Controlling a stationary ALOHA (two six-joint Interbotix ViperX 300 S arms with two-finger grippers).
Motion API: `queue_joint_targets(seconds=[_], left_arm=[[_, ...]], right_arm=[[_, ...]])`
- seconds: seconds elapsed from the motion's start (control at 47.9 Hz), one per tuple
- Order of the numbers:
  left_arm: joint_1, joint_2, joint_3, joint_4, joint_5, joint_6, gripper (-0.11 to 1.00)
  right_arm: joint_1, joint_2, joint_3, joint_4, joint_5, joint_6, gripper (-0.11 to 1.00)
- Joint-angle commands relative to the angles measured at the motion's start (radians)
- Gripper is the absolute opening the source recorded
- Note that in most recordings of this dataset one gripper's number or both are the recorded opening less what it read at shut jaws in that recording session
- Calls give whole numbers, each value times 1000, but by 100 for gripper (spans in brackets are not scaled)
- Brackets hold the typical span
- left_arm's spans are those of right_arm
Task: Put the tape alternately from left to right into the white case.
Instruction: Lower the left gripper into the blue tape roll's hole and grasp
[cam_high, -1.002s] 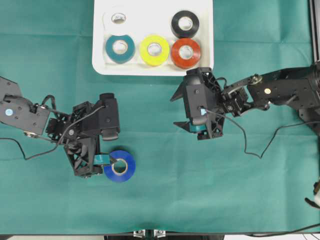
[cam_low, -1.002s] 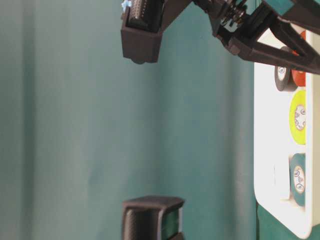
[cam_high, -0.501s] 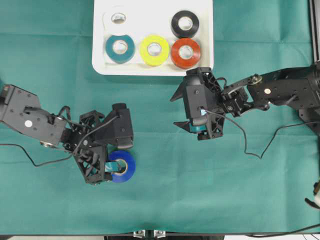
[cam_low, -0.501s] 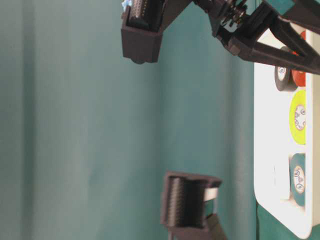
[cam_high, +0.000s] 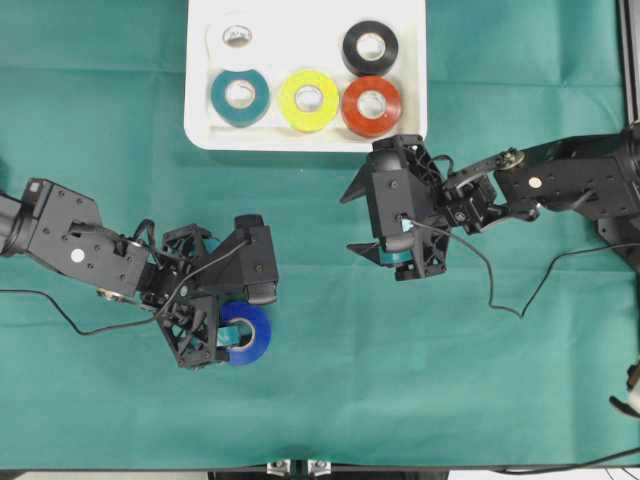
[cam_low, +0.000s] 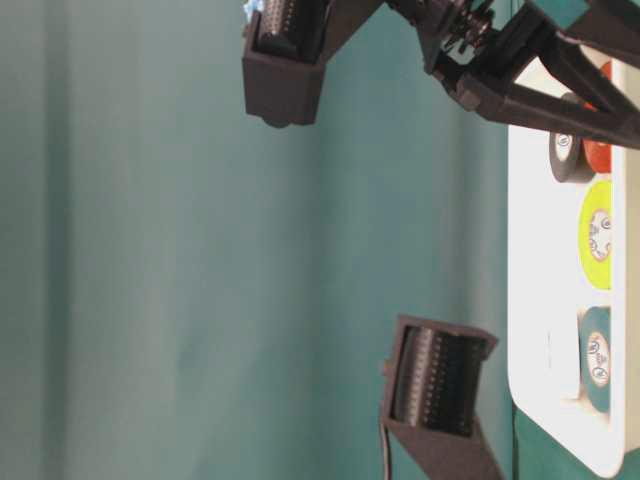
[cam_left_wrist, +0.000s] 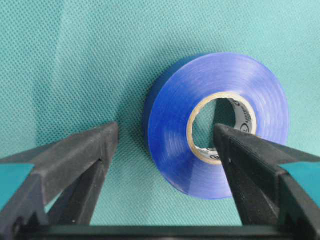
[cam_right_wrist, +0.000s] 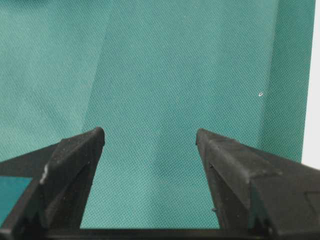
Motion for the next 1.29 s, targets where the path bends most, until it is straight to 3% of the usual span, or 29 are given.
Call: queue_joint_targets(seconds=[0.0, 0.125, 0.313, 0.439, 0.835, 1.274], left_arm=[[0, -12, -15, 2, 0, 2, 77], [0, -18, -15, 2, 2, 5, 63], [0, -32, -17, 2, 8, 8, 16], [0, -40, -15, 2, 8, 8, -2], [0, -71, -17, 2, 8, 9, -3], [2, -265, 3, 5, 63, 41, -3]], right_arm=[[3, -26, -8, -2, -5, 2, 81], [3, -26, -8, -2, -3, 2, 81], [3, -26, -8, 0, -2, 2, 81], [3, -26, -9, -2, -2, 2, 81], [3, -26, -9, -2, -2, 2, 81], [3, -26, -9, 0, -2, 3, 81]])
